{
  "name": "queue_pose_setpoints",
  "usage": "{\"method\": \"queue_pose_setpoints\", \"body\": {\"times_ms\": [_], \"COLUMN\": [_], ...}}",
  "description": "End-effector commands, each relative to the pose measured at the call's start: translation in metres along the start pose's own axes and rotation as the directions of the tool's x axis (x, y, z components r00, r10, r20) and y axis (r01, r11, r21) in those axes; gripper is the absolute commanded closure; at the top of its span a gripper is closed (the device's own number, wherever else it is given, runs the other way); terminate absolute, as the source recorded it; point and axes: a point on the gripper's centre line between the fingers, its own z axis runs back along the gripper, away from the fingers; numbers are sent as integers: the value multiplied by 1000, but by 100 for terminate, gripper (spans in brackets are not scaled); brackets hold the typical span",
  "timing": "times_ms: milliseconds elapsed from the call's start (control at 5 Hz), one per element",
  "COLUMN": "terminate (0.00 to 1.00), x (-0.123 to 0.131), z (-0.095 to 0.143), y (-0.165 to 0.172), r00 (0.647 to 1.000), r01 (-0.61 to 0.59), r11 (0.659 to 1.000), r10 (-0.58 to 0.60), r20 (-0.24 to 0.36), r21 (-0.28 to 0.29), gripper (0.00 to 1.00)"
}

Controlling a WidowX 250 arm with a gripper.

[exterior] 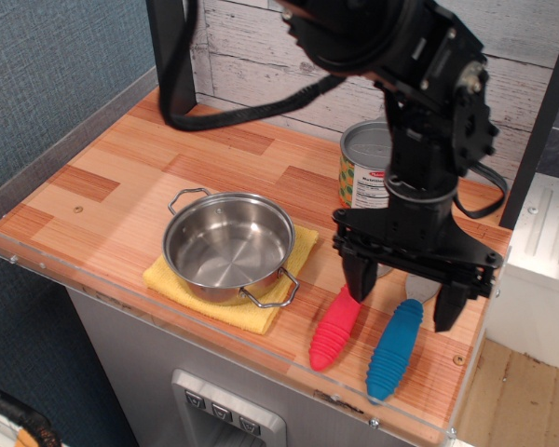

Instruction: Move the blue fork to the other side of the silver pan.

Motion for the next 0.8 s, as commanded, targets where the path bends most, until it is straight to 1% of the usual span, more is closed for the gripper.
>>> {"method": "queue_pose_setpoints", "body": {"times_ms": [0,200,400,600], "terminate": [0,0,0,0], "x": [3,3,3,3], "z": [-4,-10,-15,-21], "y": [-14,-14,-14,-13], "r00": [999,1000,999,999], "r01": [6,2,11,9], "r11": [1000,1000,999,1000], "r10": [-7,-3,-13,-10], "r20": [31,31,40,42], "r21": [29,28,39,26], "gripper": [0,0,0,0]}}
